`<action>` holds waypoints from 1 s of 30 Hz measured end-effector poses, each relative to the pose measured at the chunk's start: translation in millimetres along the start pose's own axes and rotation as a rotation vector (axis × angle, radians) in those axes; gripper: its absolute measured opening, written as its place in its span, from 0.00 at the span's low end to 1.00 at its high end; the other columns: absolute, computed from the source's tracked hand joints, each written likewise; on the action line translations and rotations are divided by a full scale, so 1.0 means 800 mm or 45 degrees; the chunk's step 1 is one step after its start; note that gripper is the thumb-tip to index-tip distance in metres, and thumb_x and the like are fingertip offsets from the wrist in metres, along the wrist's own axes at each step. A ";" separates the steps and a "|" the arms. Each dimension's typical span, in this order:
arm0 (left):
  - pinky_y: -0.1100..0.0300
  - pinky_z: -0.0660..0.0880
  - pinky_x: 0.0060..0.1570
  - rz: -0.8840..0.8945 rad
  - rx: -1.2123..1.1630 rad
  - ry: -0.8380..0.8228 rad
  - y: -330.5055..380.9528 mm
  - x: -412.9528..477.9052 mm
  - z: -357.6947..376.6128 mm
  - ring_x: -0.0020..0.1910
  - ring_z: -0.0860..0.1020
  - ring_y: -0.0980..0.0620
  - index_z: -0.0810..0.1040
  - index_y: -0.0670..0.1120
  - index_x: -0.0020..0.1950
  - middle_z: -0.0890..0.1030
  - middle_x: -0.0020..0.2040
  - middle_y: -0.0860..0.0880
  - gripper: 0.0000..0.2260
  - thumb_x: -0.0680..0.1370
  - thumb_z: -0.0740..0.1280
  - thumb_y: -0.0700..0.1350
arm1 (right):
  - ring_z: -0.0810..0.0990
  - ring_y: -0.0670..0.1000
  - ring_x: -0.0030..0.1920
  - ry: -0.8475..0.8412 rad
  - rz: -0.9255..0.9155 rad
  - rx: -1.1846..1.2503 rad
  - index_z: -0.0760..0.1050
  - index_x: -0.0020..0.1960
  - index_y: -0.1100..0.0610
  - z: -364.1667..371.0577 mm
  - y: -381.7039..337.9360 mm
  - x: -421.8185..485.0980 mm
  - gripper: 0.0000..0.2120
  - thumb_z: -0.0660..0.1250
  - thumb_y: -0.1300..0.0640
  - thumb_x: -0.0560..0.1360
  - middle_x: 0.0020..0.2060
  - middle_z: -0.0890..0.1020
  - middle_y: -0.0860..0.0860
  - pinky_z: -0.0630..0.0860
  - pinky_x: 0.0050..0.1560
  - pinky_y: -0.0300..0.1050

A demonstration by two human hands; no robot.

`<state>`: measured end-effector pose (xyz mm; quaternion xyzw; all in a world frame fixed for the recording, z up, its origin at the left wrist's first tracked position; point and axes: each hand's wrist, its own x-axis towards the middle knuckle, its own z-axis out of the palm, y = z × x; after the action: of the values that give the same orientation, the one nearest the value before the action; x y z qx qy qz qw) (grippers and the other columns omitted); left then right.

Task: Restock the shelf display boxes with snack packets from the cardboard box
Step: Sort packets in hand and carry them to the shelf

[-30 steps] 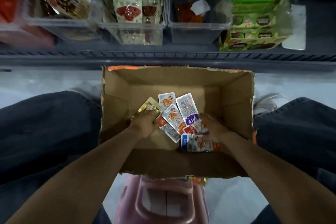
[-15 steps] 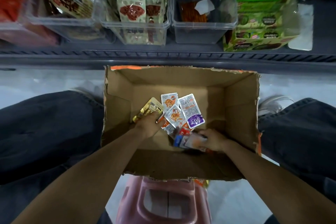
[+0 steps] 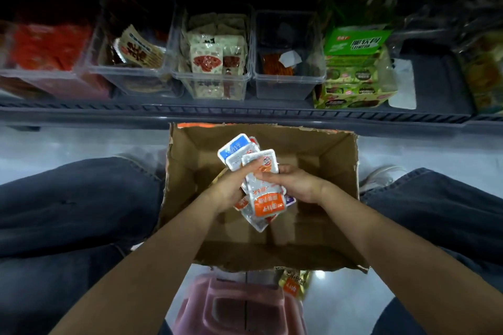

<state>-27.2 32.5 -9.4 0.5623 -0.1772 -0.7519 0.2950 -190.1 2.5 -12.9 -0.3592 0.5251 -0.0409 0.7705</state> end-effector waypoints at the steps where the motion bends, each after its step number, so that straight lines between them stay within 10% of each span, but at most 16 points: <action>1: 0.46 0.76 0.58 0.015 -0.035 -0.005 0.010 -0.008 0.005 0.52 0.82 0.44 0.77 0.49 0.55 0.83 0.53 0.45 0.16 0.71 0.70 0.54 | 0.83 0.56 0.54 -0.008 -0.020 0.011 0.76 0.60 0.55 0.005 -0.008 -0.008 0.32 0.77 0.41 0.61 0.52 0.84 0.54 0.75 0.61 0.55; 10: 0.47 0.77 0.53 0.262 -0.386 0.184 0.101 -0.081 0.037 0.49 0.82 0.45 0.74 0.45 0.63 0.83 0.53 0.43 0.18 0.78 0.63 0.54 | 0.84 0.53 0.49 0.189 -0.353 0.214 0.75 0.61 0.58 0.048 -0.077 -0.096 0.24 0.76 0.56 0.68 0.50 0.84 0.55 0.80 0.47 0.45; 16: 0.54 0.77 0.40 0.411 -0.475 0.112 0.144 -0.147 0.037 0.34 0.83 0.51 0.77 0.45 0.47 0.84 0.34 0.48 0.02 0.77 0.66 0.43 | 0.84 0.53 0.48 0.428 -0.608 0.477 0.76 0.58 0.57 0.075 -0.118 -0.142 0.23 0.76 0.57 0.65 0.49 0.85 0.53 0.80 0.48 0.48; 30: 0.51 0.79 0.48 0.633 -0.089 0.041 0.214 -0.262 0.021 0.49 0.83 0.46 0.77 0.46 0.57 0.83 0.52 0.45 0.11 0.75 0.70 0.43 | 0.83 0.50 0.50 0.532 -0.979 0.272 0.74 0.60 0.55 0.111 -0.245 -0.243 0.14 0.68 0.58 0.75 0.51 0.84 0.53 0.81 0.50 0.43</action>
<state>39.2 35.5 253.5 0.5028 -0.2791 -0.6529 0.4930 -140.4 -11.1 272.7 -0.4307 0.4907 -0.4498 0.6095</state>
